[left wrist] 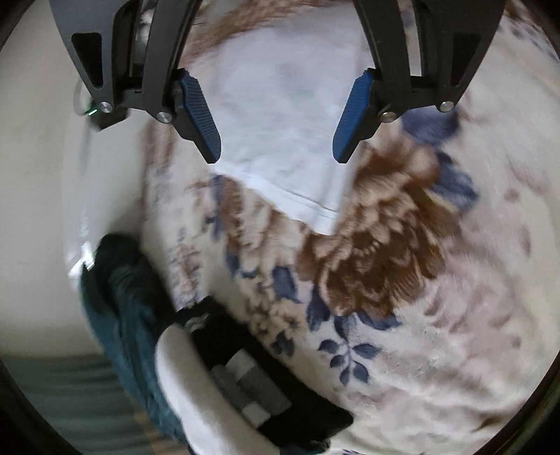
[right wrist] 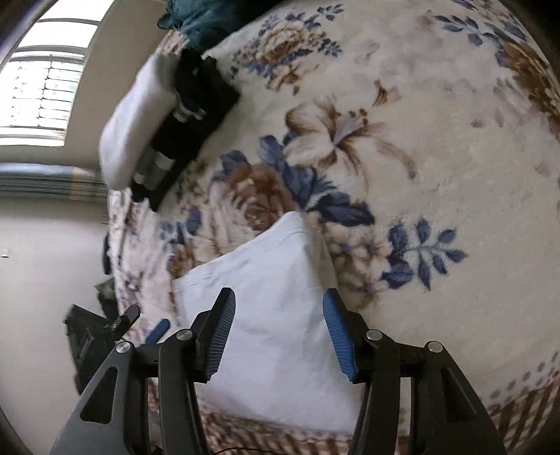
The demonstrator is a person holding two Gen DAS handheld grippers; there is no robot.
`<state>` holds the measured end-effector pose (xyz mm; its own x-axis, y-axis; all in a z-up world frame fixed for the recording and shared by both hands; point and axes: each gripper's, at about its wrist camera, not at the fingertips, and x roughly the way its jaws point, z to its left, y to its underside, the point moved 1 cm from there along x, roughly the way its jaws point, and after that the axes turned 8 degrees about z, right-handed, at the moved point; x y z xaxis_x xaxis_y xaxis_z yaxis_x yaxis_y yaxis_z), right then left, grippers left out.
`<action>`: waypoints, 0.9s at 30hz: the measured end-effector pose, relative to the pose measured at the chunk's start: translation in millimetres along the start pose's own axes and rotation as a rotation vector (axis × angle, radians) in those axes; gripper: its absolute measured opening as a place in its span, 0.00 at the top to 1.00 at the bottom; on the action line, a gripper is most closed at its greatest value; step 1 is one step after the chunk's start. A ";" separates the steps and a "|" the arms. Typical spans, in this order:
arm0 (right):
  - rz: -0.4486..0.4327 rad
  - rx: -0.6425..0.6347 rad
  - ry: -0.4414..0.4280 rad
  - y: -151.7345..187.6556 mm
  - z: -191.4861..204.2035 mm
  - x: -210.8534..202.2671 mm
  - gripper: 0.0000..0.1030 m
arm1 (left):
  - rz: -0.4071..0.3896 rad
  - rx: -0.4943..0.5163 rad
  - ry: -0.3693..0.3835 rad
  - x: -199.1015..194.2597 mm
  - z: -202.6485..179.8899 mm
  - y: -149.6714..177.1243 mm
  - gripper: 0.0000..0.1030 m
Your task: Fold small clothes
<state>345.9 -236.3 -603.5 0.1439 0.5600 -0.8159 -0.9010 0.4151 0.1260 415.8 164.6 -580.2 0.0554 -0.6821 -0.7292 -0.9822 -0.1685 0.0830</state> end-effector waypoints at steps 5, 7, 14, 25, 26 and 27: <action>0.029 0.035 -0.010 -19.4 -10.6 30.6 0.47 | 0.058 0.002 -0.061 36.5 9.9 -24.6 0.38; 0.032 0.042 -0.045 -24.6 -12.6 38.4 0.62 | 0.025 0.059 -0.113 44.0 1.5 -31.9 0.49; -0.065 -0.038 0.045 -22.7 8.5 16.2 0.96 | -0.039 0.203 -0.136 41.6 -43.5 -40.8 0.97; 0.008 0.010 0.081 -44.4 -6.6 26.1 0.95 | -0.017 0.086 -0.192 50.5 -15.7 -69.9 0.92; 0.024 0.015 0.066 -45.5 -8.2 26.6 0.95 | -0.010 0.064 -0.161 45.1 -11.8 -67.3 0.86; 0.048 0.022 0.044 -46.8 -11.4 25.7 0.88 | -0.008 0.043 -0.131 38.5 -7.4 -63.5 0.65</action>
<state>387.2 -249.5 -636.8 0.0824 0.5479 -0.8325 -0.8972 0.4044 0.1773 481.6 143.8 -608.5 0.0421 -0.5818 -0.8122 -0.9888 -0.1407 0.0495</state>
